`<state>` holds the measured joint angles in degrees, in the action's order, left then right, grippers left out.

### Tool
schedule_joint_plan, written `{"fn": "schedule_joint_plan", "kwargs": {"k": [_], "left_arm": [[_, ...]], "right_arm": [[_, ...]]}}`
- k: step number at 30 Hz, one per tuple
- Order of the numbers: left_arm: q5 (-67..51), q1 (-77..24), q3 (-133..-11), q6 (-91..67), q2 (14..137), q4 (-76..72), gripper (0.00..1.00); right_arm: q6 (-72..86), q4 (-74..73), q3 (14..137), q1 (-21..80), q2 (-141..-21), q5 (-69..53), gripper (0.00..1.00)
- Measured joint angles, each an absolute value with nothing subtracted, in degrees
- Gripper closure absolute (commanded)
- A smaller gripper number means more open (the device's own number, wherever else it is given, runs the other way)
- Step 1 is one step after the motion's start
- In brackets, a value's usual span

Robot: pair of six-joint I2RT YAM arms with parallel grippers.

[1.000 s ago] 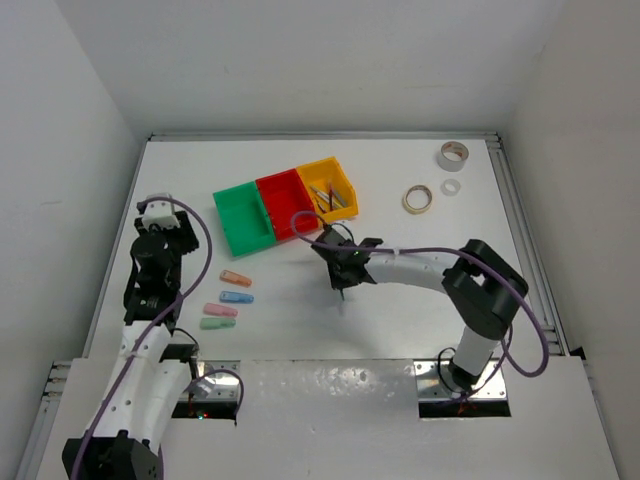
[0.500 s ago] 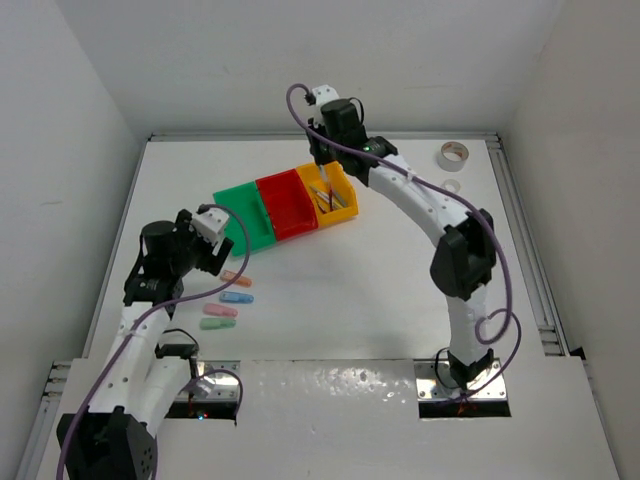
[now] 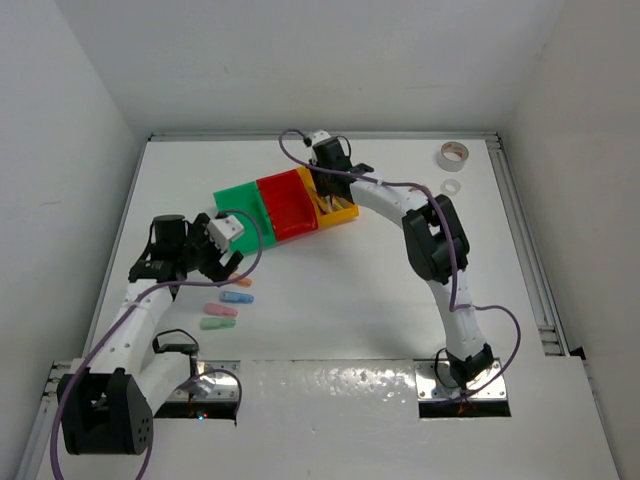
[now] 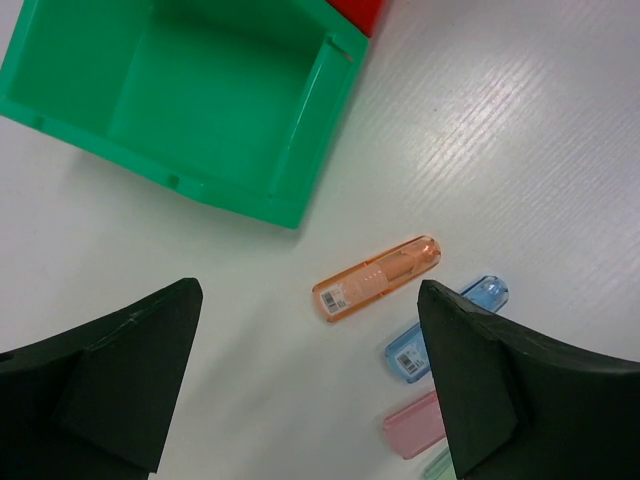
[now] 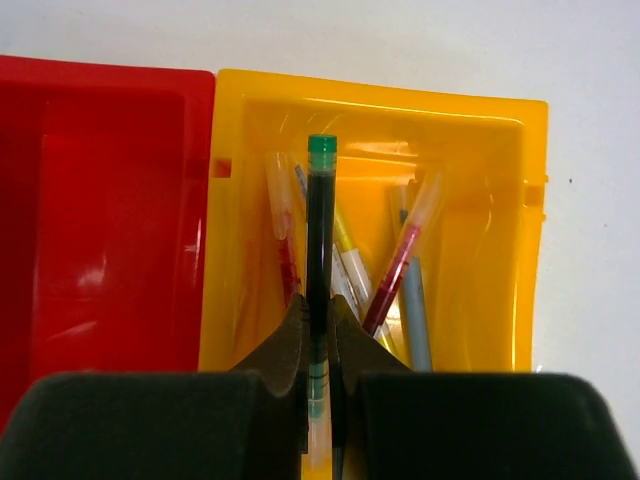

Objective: Sort the stationery into containers
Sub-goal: Place the pen in the storage box, then pick up the pen from the center of the board.

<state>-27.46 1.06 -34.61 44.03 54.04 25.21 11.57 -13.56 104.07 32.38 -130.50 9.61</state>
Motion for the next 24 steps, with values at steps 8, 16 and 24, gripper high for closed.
{"fn": "schedule_joint_plan", "kwargs": {"k": [8,16,24], "left_arm": [[-27.57,1.04,-34.96,47.77,57.43,25.32,0.14],[-26.63,0.89,-38.41,66.89,65.43,34.15,0.27],[-26.57,-2.33,-40.51,88.55,72.6,43.55,0.56]], "right_arm": [[11.79,-11.14,98.54,32.25,-130.45,11.2,0.64],[10.7,-10.57,99.37,31.9,-129.93,11.51,0.42],[10.81,-9.02,92.12,32.01,-116.16,9.69,0.43]]}}
